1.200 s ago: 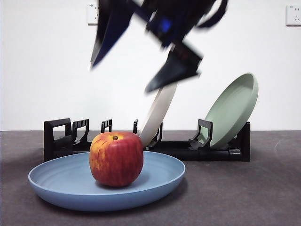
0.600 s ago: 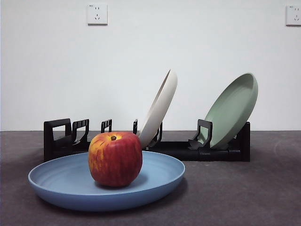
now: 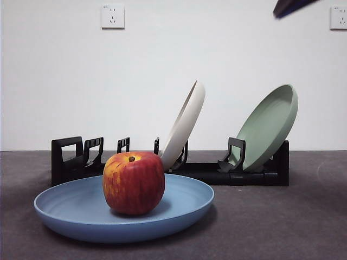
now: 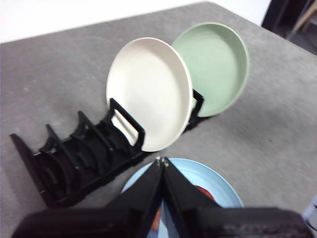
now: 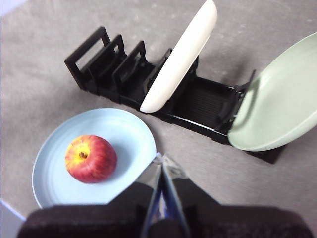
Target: Take the blue plate from the plate rack,put the plate on the table,take the apple from the table,put the apple in the plate
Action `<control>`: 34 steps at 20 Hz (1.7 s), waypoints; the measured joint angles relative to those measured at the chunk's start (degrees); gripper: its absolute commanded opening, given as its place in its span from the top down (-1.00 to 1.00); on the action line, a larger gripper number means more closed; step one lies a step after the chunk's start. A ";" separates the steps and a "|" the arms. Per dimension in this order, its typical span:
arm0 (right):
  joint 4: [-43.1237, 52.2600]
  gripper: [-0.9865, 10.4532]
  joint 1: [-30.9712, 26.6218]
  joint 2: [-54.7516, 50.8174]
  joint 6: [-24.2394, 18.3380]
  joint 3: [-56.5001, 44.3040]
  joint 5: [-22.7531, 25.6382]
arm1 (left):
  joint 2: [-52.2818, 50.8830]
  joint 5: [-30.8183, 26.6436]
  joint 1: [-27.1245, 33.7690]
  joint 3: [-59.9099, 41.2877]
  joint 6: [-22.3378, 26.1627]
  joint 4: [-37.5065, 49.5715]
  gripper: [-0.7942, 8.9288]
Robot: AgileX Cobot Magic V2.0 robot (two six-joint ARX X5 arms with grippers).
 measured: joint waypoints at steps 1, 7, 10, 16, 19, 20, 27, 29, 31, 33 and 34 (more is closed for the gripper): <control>3.52 0.85 0.02 -0.90 0.70 -2.91 0.00 | -1.42 -2.14 -0.68 -2.49 -0.52 2.34 0.85; 19.96 0.85 0.76 -2.49 3.39 -19.12 0.04 | -5.55 -10.58 -6.10 -12.94 -2.67 10.91 0.85; 21.20 0.85 0.81 -2.03 3.82 -19.80 0.13 | -4.81 -15.91 -8.41 -14.16 -3.58 11.63 0.85; 21.14 0.83 0.79 -2.03 4.90 -19.80 0.17 | -4.57 -16.04 -8.46 -14.16 -3.85 9.81 0.84; 21.14 0.83 0.79 -2.03 4.90 -19.80 0.17 | -4.57 -16.04 -8.46 -14.16 -3.85 9.81 0.84; 21.14 0.83 0.79 -2.03 4.90 -19.80 0.20 | -4.57 -16.04 -8.46 -14.16 -3.85 9.81 0.84; 21.07 0.83 0.79 -2.03 4.92 -19.80 0.17 | -11.37 -17.38 -6.91 -14.23 -1.03 5.75 0.84; 20.94 0.83 0.79 -2.03 4.92 -19.80 0.17 | -16.04 -17.53 -3.63 -14.32 -0.07 5.14 0.84; 20.92 0.83 0.79 -2.03 4.92 -19.80 0.17 | -21.31 -17.55 0.96 -15.56 0.35 5.51 0.84; 20.92 0.83 0.79 -2.03 4.92 -19.80 0.17 | -26.29 -17.53 6.45 -19.21 0.57 5.62 0.84; 20.90 0.83 0.79 -2.03 4.92 -19.80 0.17 | -28.52 -17.53 9.01 -21.40 0.61 5.66 0.84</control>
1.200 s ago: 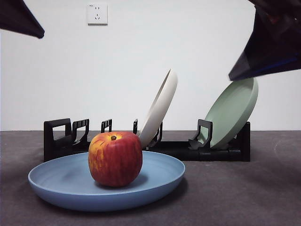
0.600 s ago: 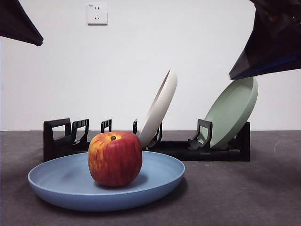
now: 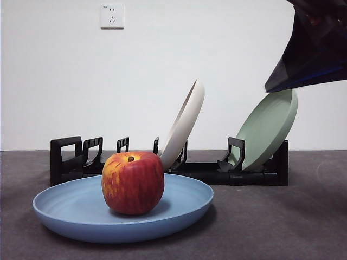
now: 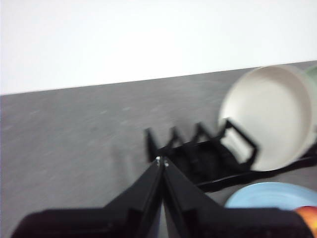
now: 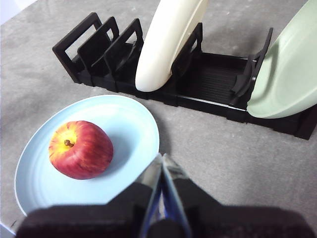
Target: Take the blue plate from the plate rack,put the plate on the table,take the apple from the table,put the apple in the plate
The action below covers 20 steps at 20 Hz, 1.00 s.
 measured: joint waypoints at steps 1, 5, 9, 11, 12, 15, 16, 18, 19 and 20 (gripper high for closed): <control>0.00 0.83 0.00 0.00 0.00 0.00 0.02 | -2.12 0.00 2.51 -2.45 0.09 0.61 0.84; 0.00 0.83 0.00 0.00 0.00 0.00 0.00 | -8.04 0.70 11.04 -12.68 0.11 8.74 0.84; 0.00 0.83 0.00 0.00 0.00 0.00 0.00 | -10.84 4.87 15.67 -19.63 0.11 10.27 0.84; 0.00 0.83 0.00 0.00 0.00 0.00 0.00 | -12.68 5.92 16.87 -21.62 0.11 10.14 0.84; 0.00 0.83 0.00 0.00 0.00 0.00 0.02 | -13.42 6.08 17.25 -22.38 0.11 10.12 0.84; -0.02 0.83 0.00 0.00 0.00 0.00 0.00 | -13.66 6.10 17.57 -23.28 0.11 8.35 0.84; -0.02 0.83 0.00 0.00 0.00 0.00 0.00 | -13.66 6.21 17.57 -23.30 0.11 8.07 0.84; 0.00 0.83 0.00 0.00 0.00 0.00 0.00 | -13.66 7.02 17.57 -23.30 0.09 8.11 0.84; -0.02 0.83 0.00 0.00 0.00 0.00 0.00 | -13.66 7.23 17.57 -23.30 0.09 8.13 0.84; -0.02 0.83 0.00 0.00 0.00 0.00 0.00 | -13.66 7.28 17.57 -23.30 0.09 8.11 0.84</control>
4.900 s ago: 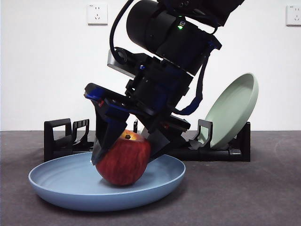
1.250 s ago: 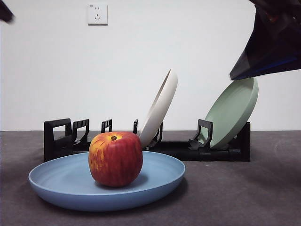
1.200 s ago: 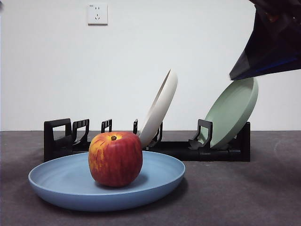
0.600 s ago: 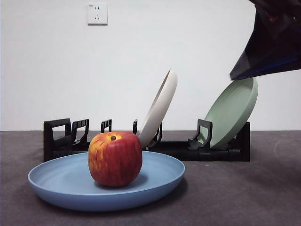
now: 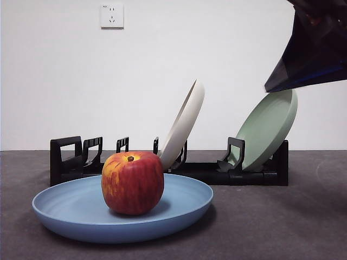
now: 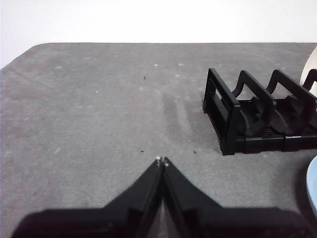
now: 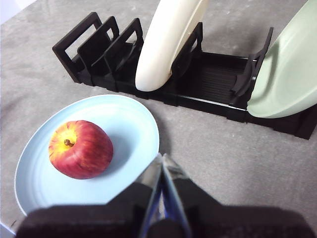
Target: Take the blue plate from the plate rack,put the plate on the table,take the apple from the table,put the apple in the plate
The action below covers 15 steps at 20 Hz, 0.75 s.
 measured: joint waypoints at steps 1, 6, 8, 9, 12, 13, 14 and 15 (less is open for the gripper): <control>0.00 0.83 0.00 0.00 0.00 0.00 0.00 | 0.00 0.00 0.00 0.00 -0.02 0.00 0.84; 0.00 0.83 0.00 0.00 0.00 0.00 0.00 | 0.00 -0.02 0.00 0.00 0.00 0.02 0.84; 0.00 0.83 0.00 0.00 0.00 0.00 0.02 | 0.00 -0.02 0.00 0.00 0.00 0.00 0.84; 0.00 0.83 0.00 0.00 0.00 0.00 0.02 | 0.00 -0.02 0.00 0.00 0.00 0.02 0.84; -0.07 0.83 0.00 0.00 -0.07 0.00 0.02 | 0.00 -0.02 0.00 0.00 0.00 0.00 0.84; -0.42 0.83 0.00 -0.02 -0.55 0.00 0.02 | 0.00 -0.02 0.00 0.00 0.00 0.02 0.84; -1.57 0.83 0.00 -0.33 -1.51 0.00 0.00 | 0.00 0.00 0.00 0.00 0.00 0.02 0.84; -3.23 0.83 -0.04 -1.36 -2.08 0.00 0.04 | 0.00 -0.02 0.00 0.00 0.00 0.02 0.84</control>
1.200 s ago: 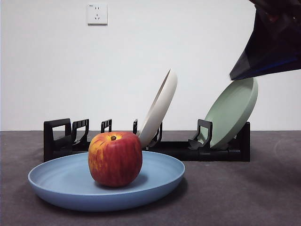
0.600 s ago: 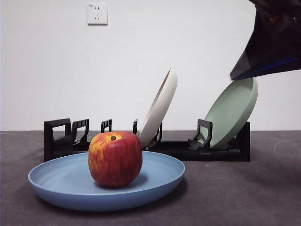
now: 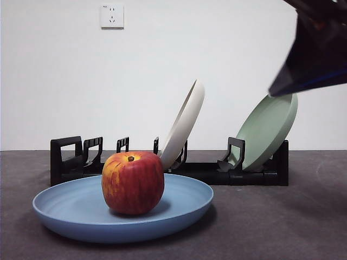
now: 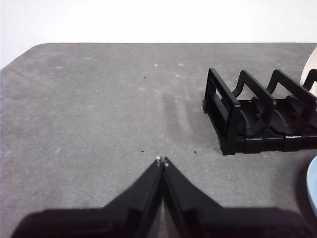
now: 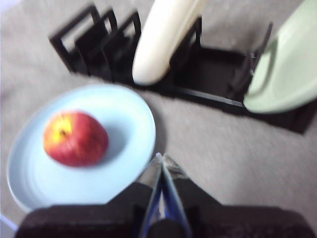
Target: Take the blue plate from the plate rack,put the plate on the table,take the apple from the table,put the apple in the plate
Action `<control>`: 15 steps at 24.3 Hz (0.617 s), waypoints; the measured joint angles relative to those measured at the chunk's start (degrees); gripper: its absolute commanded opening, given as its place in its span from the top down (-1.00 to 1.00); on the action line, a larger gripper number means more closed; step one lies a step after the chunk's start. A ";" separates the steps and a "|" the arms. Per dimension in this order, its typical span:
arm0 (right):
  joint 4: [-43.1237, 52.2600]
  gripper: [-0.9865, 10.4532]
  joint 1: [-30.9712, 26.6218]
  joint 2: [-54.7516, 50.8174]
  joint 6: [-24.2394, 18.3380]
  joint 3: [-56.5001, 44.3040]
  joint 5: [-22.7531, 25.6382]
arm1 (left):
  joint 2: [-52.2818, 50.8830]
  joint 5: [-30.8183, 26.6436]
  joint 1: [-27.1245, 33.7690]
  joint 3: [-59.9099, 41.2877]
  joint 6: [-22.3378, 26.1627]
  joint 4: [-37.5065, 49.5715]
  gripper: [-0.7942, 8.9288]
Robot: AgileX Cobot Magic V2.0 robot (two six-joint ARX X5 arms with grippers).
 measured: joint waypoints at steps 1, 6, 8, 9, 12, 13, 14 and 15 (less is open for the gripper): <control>-1.29 0.83 0.00 -1.88 -0.42 0.00 -0.02 | 0.00 -0.02 0.00 0.02 -0.02 -0.02 0.84; -4.13 0.83 -4.90 -9.73 -8.85 0.00 -0.07 | 0.00 -0.02 0.00 0.00 0.00 0.00 0.84; -4.02 0.83 -11.10 -13.03 -11.32 -0.33 -0.28 | 0.00 -0.02 0.00 0.00 -0.02 -0.02 0.84; -4.07 0.83 -14.95 -14.73 -11.56 -0.81 -0.46 | 0.00 -0.02 0.00 0.00 -0.02 0.00 0.84; -4.04 0.83 -27.15 -19.93 -11.69 -3.04 -6.08 | 0.00 -0.02 0.00 0.00 -0.02 -0.02 0.84; -4.02 0.83 -30.51 -21.73 -11.76 -4.00 -7.93 | 0.00 -0.02 0.00 0.00 -0.02 0.00 0.84; -4.04 0.83 -33.92 -24.11 -11.76 -5.51 -9.99 | 0.00 -0.02 0.00 0.00 -0.02 0.00 0.84; -4.04 0.83 -36.20 -26.18 -11.76 -6.86 -11.28 | 0.00 -0.02 0.00 0.00 0.00 0.00 0.84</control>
